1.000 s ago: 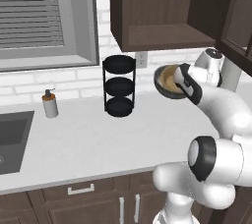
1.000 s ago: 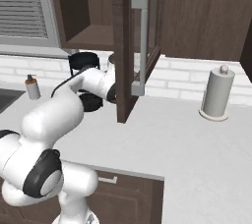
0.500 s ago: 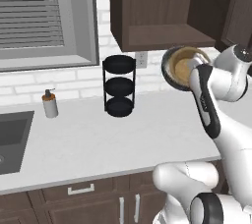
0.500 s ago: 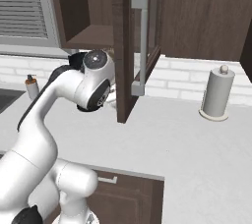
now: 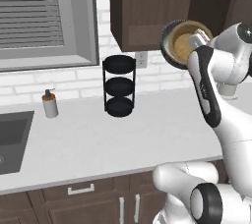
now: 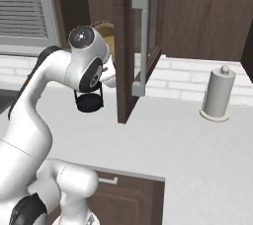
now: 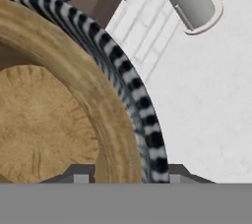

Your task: Pick up the bowls on the counter and stack them on top of one another in the open cabinet. Place the smaller bowl on top of the larger bowl.

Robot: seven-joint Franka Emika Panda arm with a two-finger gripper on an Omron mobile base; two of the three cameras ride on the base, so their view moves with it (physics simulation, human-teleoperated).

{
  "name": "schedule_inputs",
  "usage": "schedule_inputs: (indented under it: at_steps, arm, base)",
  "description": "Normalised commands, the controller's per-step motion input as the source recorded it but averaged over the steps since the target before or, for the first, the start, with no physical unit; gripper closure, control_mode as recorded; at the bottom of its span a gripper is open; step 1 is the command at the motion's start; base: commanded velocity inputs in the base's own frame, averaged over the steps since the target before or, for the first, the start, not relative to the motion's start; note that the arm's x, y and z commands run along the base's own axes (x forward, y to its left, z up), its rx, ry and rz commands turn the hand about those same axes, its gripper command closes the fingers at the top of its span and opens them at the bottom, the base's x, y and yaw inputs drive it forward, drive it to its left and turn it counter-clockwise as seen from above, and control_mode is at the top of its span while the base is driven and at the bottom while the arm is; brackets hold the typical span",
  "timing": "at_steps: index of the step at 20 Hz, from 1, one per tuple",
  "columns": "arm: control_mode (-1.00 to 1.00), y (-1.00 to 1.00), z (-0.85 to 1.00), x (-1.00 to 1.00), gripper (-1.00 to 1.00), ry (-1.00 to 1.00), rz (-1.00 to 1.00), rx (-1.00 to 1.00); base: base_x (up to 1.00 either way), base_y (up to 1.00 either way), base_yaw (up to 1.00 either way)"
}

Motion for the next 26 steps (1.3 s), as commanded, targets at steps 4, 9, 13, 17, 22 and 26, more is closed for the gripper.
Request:
schedule_inputs:
  at_steps: [4,9,13,17,22,26]
  arm:
    - [-1.0,0.03,0.82,0.91,1.0,0.04,-0.02,0.0]
    - [-1.0,0.13,0.2,0.99,1.0,0.0,-0.01,-0.01]
    - [-1.0,0.13,0.0,0.97,1.0,0.0,-0.04,-0.03]
    - [-1.0,0.08,-0.08,0.96,-1.0,0.0,-0.07,-0.08]
    - [-1.0,0.01,-0.13,0.35,-1.0,-0.04,-0.03,-0.03]
    - [-1.0,-0.03,-0.03,-0.81,-1.0,-0.32,0.0,0.0]
  base:
    - [0.0,0.0,0.0]
    - [0.0,0.0,0.0]
    - [0.0,0.0,0.0]
    - [0.0,0.0,0.0]
    - [0.0,0.0,0.0]
    - [0.0,0.0,0.0]
